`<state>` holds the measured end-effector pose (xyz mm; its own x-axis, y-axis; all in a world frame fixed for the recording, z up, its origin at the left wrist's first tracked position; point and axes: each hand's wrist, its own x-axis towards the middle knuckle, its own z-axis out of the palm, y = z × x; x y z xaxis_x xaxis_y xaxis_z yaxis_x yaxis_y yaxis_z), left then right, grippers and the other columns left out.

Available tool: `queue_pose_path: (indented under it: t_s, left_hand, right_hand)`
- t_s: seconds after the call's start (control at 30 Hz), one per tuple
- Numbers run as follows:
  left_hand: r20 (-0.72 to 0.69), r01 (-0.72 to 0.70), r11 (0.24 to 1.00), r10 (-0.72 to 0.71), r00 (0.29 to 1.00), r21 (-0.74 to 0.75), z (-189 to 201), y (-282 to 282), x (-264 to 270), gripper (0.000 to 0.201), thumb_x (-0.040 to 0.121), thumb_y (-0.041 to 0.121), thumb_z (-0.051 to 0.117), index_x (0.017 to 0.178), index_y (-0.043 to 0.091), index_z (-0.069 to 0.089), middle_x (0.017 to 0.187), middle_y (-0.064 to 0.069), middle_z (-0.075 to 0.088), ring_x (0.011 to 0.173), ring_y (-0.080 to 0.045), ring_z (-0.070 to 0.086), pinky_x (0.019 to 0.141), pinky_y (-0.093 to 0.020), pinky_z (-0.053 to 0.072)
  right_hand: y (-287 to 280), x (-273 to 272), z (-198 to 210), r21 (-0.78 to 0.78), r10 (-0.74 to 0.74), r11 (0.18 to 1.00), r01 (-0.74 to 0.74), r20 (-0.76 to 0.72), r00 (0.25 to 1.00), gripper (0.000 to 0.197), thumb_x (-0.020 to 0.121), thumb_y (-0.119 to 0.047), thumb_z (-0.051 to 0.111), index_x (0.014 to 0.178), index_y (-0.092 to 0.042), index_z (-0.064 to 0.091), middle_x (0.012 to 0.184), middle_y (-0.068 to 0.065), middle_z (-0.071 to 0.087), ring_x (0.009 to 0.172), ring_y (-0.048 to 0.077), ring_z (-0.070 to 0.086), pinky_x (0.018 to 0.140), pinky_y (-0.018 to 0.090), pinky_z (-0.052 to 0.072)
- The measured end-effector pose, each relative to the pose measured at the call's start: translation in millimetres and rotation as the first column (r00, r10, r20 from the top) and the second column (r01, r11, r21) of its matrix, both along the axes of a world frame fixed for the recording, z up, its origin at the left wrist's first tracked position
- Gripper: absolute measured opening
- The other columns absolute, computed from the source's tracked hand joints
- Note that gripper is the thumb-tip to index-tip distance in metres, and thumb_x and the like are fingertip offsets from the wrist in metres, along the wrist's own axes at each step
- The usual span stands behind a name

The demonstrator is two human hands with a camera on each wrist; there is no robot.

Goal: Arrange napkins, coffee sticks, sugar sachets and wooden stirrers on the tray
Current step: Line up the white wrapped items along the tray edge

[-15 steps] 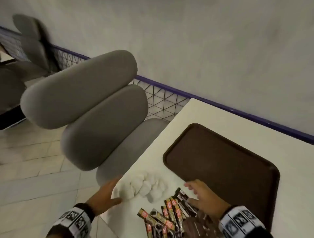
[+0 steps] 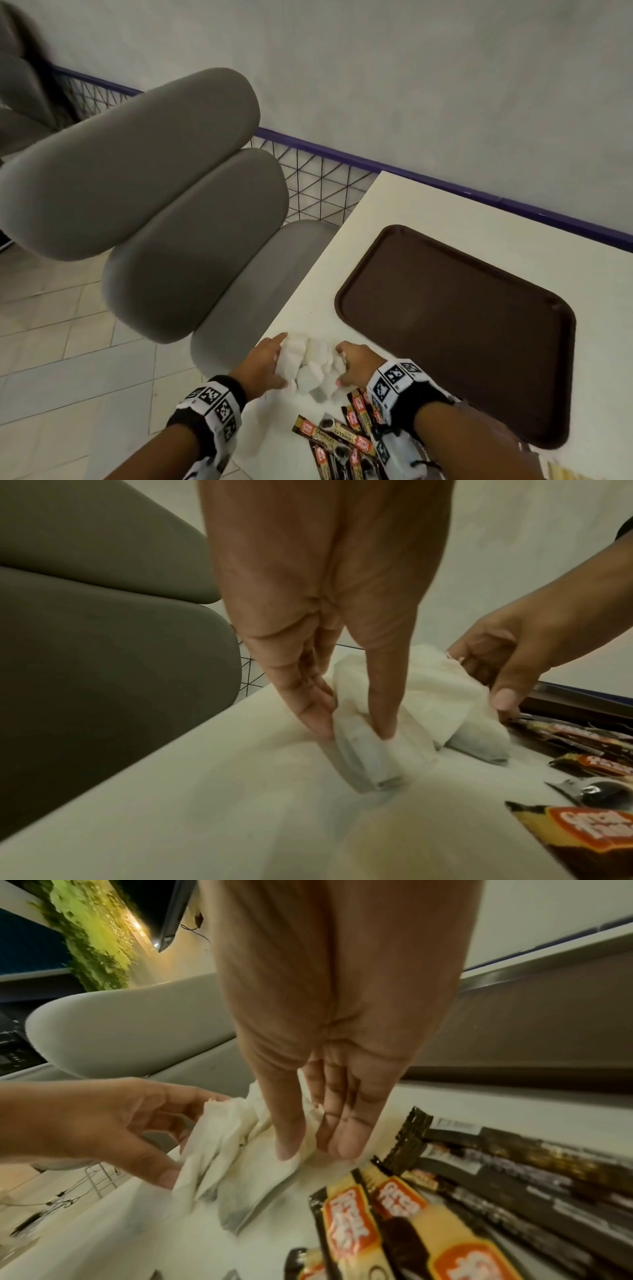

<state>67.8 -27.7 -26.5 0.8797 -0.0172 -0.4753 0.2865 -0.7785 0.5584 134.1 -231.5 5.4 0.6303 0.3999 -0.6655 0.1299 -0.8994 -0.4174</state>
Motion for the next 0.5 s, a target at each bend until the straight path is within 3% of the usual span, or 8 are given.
queue_pose_path:
  t_s: [0.07,0.13,0.23,0.3,0.4,0.47,0.5]
  left_hand:
    - [0.013,0.032,0.999,-0.032,0.999,0.006,1,-3,6,0.080,0.077,0.018,0.073,0.144,0.016,0.029,0.117,-0.001,0.045,0.100,-0.015,0.046,0.093,-0.020,0.039]
    - [0.018,0.066,0.998,-0.066,0.998,0.017,1,-4,12,0.067,0.079,0.020,0.072,0.137,0.015,0.040,0.108,0.002,0.042,0.095,-0.012,0.043,0.088,-0.018,0.038]
    - [0.057,0.068,0.998,-0.069,0.996,0.008,-1,-5,15,0.052,0.080,0.023,0.071,0.126,0.014,0.050,0.106,0.002,0.044,0.092,-0.011,0.044,0.082,-0.016,0.039]
    - [0.097,0.058,0.998,-0.058,0.994,-0.006,-4,-7,16,0.046,0.079,0.026,0.071,0.121,0.014,0.054,0.102,0.004,0.046,0.087,-0.010,0.047,0.076,-0.013,0.040]
    - [0.154,0.071,0.997,-0.067,0.986,-0.022,-6,-8,19,0.035,0.080,0.027,0.070,0.110,0.014,0.059,0.088,0.011,0.045,0.076,-0.003,0.045,0.069,-0.008,0.036]
    - [0.193,0.085,0.996,-0.080,0.978,-0.014,-8,-10,21,0.022,0.081,0.027,0.069,0.097,0.016,0.059,0.082,0.014,0.043,0.071,0.001,0.043,0.067,-0.008,0.035]
    - [0.213,0.081,0.997,-0.076,0.974,-0.017,-8,-11,22,0.019,0.081,0.028,0.069,0.092,0.018,0.057,0.081,0.014,0.043,0.070,0.001,0.043,0.067,-0.008,0.035]
  right_hand:
    - [2,1,-2,0.041,-0.040,0.998,0.038,0.065,0.997,0.039,0.084,-0.014,0.063,0.121,-0.008,0.050,0.114,0.009,0.055,0.102,0.021,0.054,0.082,0.026,0.042]
    - [2,1,-8,0.106,-0.131,0.987,0.124,0.068,0.989,0.023,0.085,-0.013,0.059,0.107,-0.014,0.053,0.102,0.005,0.050,0.089,0.015,0.048,0.074,0.024,0.039]
    - [3,4,-15,0.221,-0.301,0.924,0.313,-0.087,0.950,0.021,0.083,-0.011,0.056,0.100,-0.020,0.047,0.108,0.008,0.055,0.085,0.018,0.052,0.078,0.033,0.048]
    - [4,5,-15,0.262,-0.357,0.879,0.398,-0.193,0.914,0.036,0.084,-0.018,0.057,0.118,-0.019,0.045,0.122,0.006,0.048,0.102,0.020,0.053,0.085,0.035,0.050]
    - [7,3,-12,0.331,-0.389,0.804,0.494,-0.336,0.858,0.071,0.081,-0.038,0.066,0.138,-0.019,0.028,0.135,0.002,0.034,0.122,0.018,0.043,0.075,0.024,0.051]
    - [10,0,-12,0.355,-0.348,0.823,0.443,-0.301,0.888,0.094,0.064,-0.051,0.076,0.138,-0.022,0.026,0.137,-0.002,0.036,0.126,0.018,0.042,0.089,0.027,0.048]
    - [11,-2,-13,0.344,-0.309,0.860,0.377,-0.238,0.921,0.098,0.059,-0.049,0.079,0.138,-0.023,0.027,0.136,-0.001,0.039,0.124,0.017,0.043,0.097,0.030,0.044]
